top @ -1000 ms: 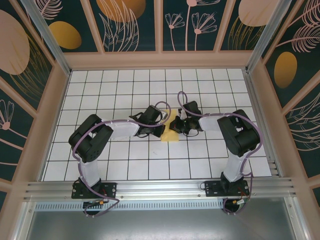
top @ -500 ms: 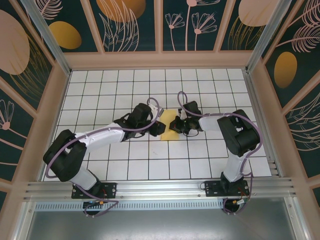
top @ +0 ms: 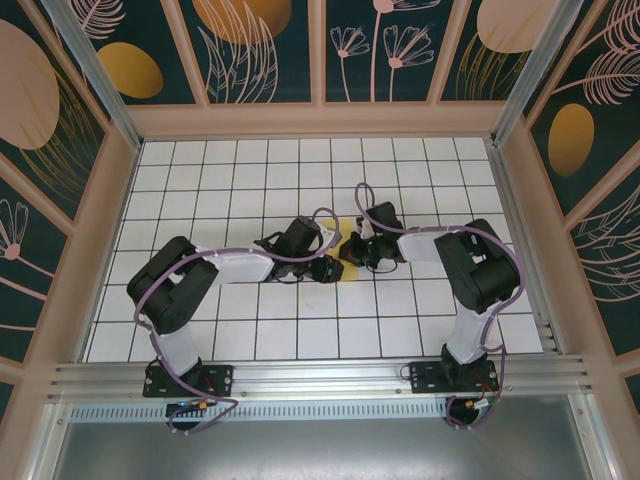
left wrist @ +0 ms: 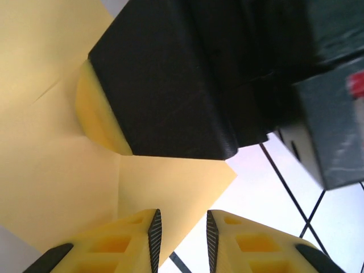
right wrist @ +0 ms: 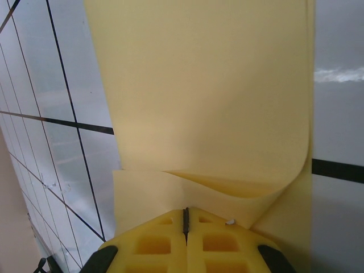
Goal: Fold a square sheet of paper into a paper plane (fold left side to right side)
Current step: Fold the triangle a second time at the center of the table.
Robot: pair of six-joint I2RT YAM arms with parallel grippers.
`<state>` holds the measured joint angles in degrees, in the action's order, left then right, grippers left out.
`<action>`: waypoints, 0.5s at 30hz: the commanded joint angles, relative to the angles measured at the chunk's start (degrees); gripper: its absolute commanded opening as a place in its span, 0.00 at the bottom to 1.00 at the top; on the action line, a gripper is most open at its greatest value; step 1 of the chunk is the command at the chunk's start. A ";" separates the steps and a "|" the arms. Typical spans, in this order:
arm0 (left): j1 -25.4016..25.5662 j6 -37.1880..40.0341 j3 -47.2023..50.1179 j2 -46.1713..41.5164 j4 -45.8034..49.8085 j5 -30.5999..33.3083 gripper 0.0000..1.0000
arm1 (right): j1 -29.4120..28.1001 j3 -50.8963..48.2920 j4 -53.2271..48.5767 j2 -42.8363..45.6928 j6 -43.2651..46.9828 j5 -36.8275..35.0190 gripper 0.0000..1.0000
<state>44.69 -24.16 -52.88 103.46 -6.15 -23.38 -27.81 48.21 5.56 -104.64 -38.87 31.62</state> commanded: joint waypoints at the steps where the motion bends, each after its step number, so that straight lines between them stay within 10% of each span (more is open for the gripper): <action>1: 0.05 0.95 -1.17 1.61 0.73 1.30 0.30 | 0.34 -2.03 -5.21 -2.63 1.63 -3.58 0.02; 15: 0.02 0.30 1.76 2.62 -0.30 2.04 0.29 | 0.53 -2.04 -5.44 -2.55 1.93 -3.64 0.02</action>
<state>44.69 -24.12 -52.49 105.49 -6.33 -21.85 -27.79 48.21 5.56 -104.64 -38.33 31.62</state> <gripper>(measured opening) 0.295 0.064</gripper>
